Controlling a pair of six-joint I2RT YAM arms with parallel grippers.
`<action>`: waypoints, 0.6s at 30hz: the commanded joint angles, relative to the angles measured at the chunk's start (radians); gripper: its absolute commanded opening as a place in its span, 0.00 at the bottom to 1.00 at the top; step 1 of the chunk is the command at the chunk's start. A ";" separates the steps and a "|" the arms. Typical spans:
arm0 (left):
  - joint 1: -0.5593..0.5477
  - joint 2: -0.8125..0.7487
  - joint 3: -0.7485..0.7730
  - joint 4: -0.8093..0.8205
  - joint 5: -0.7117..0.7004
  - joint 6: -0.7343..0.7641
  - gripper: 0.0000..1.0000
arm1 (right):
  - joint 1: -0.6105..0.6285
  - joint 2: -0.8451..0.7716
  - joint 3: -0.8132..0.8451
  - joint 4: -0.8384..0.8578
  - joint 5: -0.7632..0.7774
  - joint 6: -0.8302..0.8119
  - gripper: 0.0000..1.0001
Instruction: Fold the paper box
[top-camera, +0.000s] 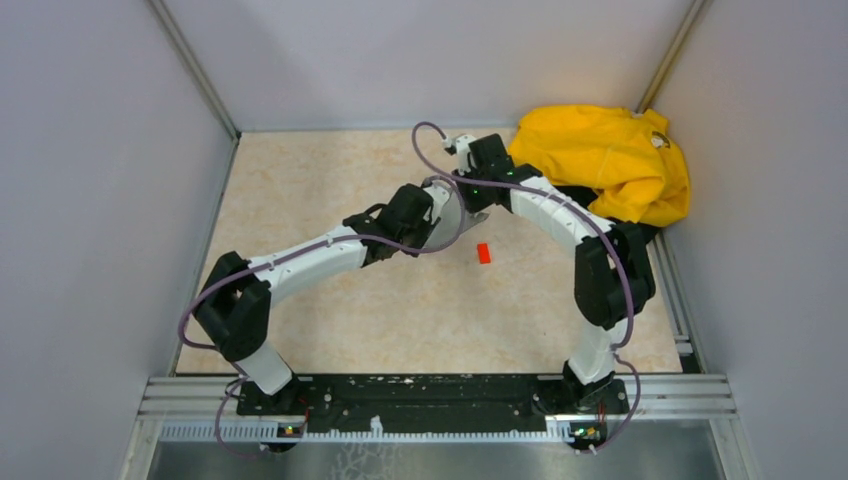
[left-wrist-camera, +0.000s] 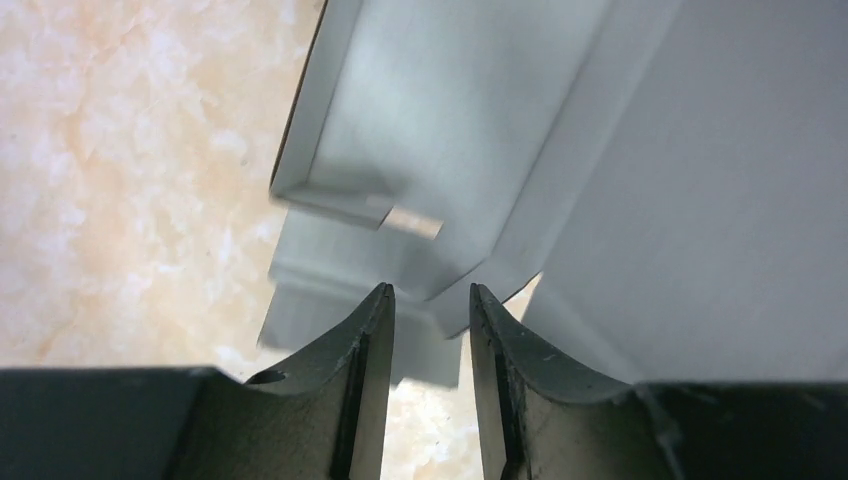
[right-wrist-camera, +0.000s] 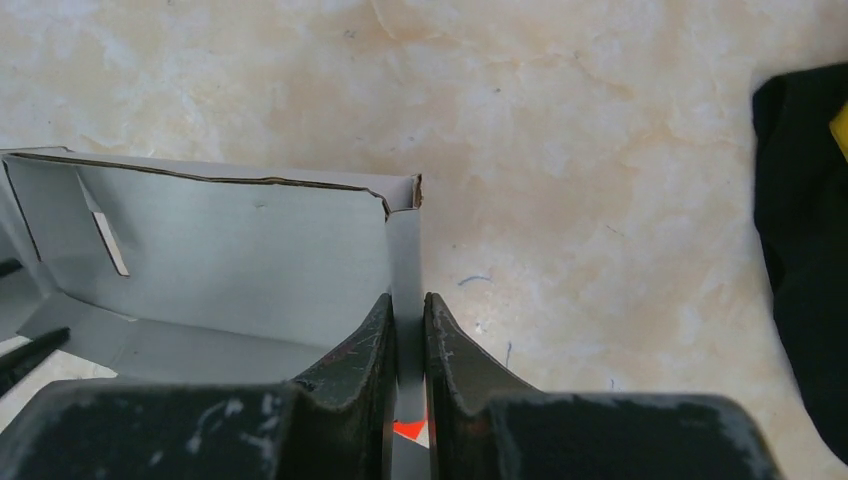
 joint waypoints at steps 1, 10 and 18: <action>-0.003 -0.028 0.035 -0.098 -0.077 0.030 0.40 | -0.061 -0.115 -0.024 0.027 -0.060 0.039 0.10; 0.002 -0.148 0.037 -0.045 -0.019 -0.022 0.41 | -0.075 -0.132 -0.097 0.052 -0.047 0.056 0.10; 0.125 -0.283 -0.059 0.006 -0.016 -0.207 0.30 | -0.075 -0.179 -0.186 0.120 -0.018 0.080 0.10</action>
